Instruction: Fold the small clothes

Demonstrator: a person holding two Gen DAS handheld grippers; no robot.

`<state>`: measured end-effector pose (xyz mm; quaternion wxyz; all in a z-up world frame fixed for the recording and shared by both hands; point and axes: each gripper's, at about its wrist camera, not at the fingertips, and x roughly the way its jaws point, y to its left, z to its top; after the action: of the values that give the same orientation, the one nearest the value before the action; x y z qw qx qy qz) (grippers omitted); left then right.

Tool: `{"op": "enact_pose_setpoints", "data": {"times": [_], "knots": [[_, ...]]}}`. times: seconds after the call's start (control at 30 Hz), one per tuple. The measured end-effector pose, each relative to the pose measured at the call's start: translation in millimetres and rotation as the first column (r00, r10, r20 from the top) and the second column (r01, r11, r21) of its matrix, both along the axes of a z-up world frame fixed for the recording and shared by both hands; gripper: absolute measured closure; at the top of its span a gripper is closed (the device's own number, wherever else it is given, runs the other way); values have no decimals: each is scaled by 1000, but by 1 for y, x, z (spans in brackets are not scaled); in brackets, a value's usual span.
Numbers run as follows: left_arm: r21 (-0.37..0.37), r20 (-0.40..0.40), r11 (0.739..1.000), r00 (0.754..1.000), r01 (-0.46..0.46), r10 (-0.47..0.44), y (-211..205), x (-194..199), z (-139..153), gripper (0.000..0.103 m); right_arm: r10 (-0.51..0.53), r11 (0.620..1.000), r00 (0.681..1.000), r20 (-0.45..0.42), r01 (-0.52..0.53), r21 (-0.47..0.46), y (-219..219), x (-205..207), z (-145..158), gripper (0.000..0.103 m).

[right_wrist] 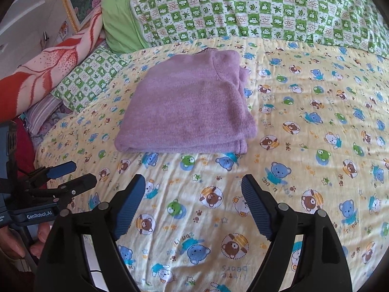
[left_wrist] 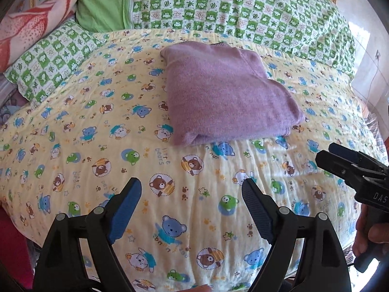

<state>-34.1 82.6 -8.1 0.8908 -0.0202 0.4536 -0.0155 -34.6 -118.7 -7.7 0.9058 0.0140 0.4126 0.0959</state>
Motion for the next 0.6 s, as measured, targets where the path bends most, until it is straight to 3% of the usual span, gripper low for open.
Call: {"op": "enact_pose_setpoints", "data": {"times": [0.6], "knots": [[22,33,999,999,-29,28,4,26,-6,13,43,993,995,94,-33,-109,3,-2,-13,11]]}}
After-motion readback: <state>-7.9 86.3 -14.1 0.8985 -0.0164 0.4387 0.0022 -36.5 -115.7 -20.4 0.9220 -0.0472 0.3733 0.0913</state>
